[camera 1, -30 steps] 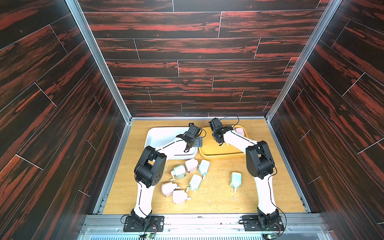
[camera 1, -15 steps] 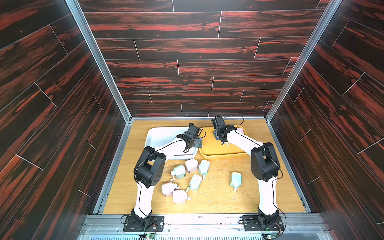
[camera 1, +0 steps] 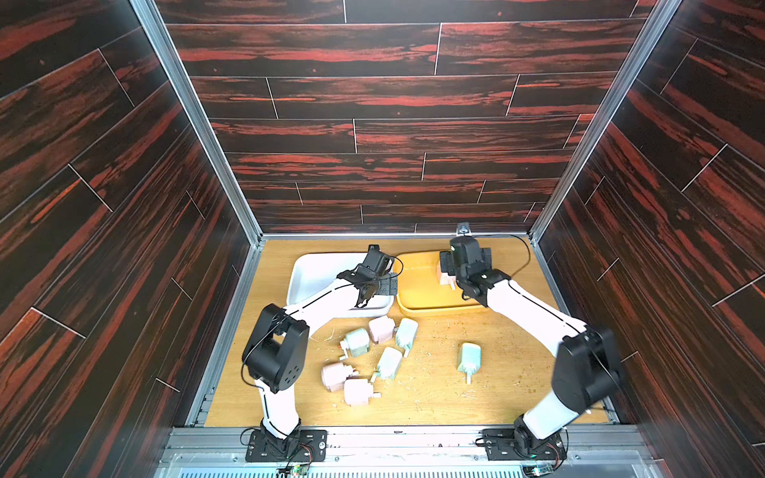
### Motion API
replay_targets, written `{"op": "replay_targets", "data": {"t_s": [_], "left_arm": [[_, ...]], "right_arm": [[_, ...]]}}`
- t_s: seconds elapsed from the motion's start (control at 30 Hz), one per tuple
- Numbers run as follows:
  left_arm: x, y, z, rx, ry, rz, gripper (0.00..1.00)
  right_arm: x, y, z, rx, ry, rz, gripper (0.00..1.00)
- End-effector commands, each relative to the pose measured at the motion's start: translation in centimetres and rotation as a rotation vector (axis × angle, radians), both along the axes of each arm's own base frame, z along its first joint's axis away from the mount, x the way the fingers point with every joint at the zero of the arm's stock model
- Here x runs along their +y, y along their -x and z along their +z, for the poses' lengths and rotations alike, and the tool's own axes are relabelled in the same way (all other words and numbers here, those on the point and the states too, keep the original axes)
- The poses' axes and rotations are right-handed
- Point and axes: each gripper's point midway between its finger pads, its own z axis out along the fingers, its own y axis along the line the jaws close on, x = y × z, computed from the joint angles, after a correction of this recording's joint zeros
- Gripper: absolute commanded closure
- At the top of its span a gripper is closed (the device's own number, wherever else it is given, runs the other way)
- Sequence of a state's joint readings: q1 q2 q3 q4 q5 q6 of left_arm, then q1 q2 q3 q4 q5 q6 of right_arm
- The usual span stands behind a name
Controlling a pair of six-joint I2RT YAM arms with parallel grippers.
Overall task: Place the pencil sharpeners by color into the storage box
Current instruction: Pick up the pencil sharpener from the center of the board.
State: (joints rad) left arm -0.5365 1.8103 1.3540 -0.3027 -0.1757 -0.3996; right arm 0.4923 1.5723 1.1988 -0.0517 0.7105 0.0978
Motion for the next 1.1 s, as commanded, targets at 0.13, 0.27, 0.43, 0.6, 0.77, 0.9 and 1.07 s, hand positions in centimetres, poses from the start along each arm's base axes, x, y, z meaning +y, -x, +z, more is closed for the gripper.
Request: {"op": "replay_targets", "data": {"t_s": [0.13,0.27,0.43,0.6,0.77,0.9,1.07], "left_arm": [[2.6,3.6,2.9,-0.028,0.013,0.035,0.0],[3.6,5.4,3.2,-0.036,0.005,0.029,0.0],[3.4,7.8,2.2,-0.032,-0.087,-0.178,0.0],[2.5,11.9,0.8,-0.029,-0.175,-0.519,0.0],[3.0,14.8,0.1,-0.062,-0.256,-0.727,0.0],[3.2,15.4,-0.5,-0.139,-0.319,-0.847,0.0],[3.4,14.0,-0.7,-0.141,-0.308,-0.858,0.0]], "right_arm": [[0.2,4.1,5.4,-0.308,-0.317,0.117,0.02],[0.5,6.8,7.0,-0.434,-0.402,0.223,0.02],[0.9,9.6,7.1,-0.544,-0.424,0.346,0.02],[2.4,13.1,5.8,-0.611,-0.39,0.535,0.02],[4.0,12.9,2.4,-0.391,-0.396,0.587,0.02],[3.8,13.3,1.0,-0.304,-0.419,0.568,0.02],[3.2,13.5,0.4,-0.269,-0.414,0.535,0.02]]}}
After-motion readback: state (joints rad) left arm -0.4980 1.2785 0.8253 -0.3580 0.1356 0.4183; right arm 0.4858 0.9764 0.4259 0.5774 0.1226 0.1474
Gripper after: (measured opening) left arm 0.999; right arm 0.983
